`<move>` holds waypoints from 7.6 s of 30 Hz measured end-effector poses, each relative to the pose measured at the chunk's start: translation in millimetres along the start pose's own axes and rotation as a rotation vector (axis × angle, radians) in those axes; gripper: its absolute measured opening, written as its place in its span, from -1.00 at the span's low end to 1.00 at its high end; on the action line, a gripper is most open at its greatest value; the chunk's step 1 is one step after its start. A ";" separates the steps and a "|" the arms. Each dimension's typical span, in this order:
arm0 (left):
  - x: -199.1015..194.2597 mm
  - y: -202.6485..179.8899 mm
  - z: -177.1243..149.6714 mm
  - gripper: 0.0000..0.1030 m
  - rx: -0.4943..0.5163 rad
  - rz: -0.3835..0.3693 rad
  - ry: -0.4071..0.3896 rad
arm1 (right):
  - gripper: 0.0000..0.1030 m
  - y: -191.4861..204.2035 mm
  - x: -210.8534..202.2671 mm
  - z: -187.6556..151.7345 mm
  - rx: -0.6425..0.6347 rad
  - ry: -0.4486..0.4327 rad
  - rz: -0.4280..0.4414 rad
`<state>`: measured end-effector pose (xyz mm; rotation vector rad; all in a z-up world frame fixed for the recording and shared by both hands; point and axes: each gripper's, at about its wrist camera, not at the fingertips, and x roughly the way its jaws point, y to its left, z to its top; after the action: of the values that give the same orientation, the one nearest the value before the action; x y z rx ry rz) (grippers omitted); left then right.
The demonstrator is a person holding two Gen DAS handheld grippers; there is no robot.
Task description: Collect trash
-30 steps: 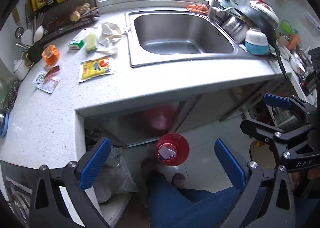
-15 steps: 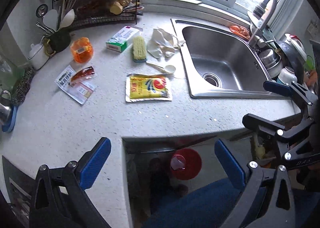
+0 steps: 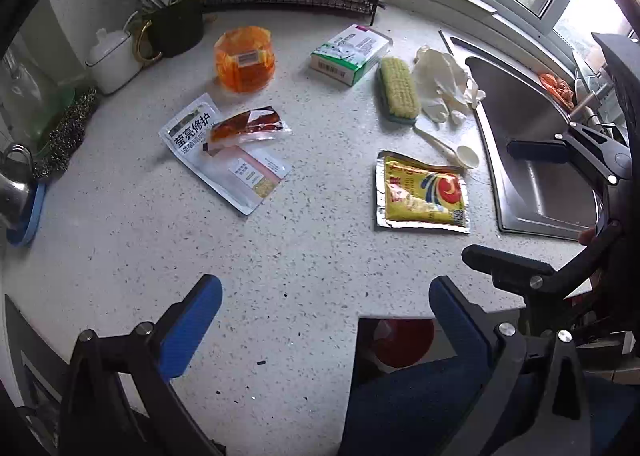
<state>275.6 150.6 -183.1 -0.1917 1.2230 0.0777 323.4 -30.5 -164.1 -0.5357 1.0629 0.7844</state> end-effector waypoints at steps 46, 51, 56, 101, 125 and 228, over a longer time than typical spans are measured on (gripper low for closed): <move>43.1 53.3 2.1 0.99 -0.124 -0.052 0.113 | -0.26 30.0 60.7 -2.6 -0.233 0.112 0.089; 38.2 74.5 17.2 0.99 -0.111 -0.036 0.098 | -0.31 22.5 58.9 5.6 -0.115 0.113 0.094; 37.3 100.2 38.5 0.99 -0.058 0.004 0.105 | -0.31 8.2 57.4 16.1 -0.029 0.109 0.095; 16.3 89.7 104.3 -0.98 0.290 0.024 0.094 | -0.31 -62.2 4.7 16.2 0.445 0.036 0.127; -47.5 -38.3 21.3 -0.98 0.342 0.038 0.037 | -1.00 -44.8 -35.4 -32.1 0.350 -0.094 0.167; 16.6 42.7 59.3 -0.40 0.342 -0.104 0.177 | -0.45 -50.8 9.6 -28.2 0.514 0.107 0.055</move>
<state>329.3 202.9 -183.8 0.0375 1.3794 -0.2424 350.0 -79.5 -183.2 -0.1108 1.3270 0.5031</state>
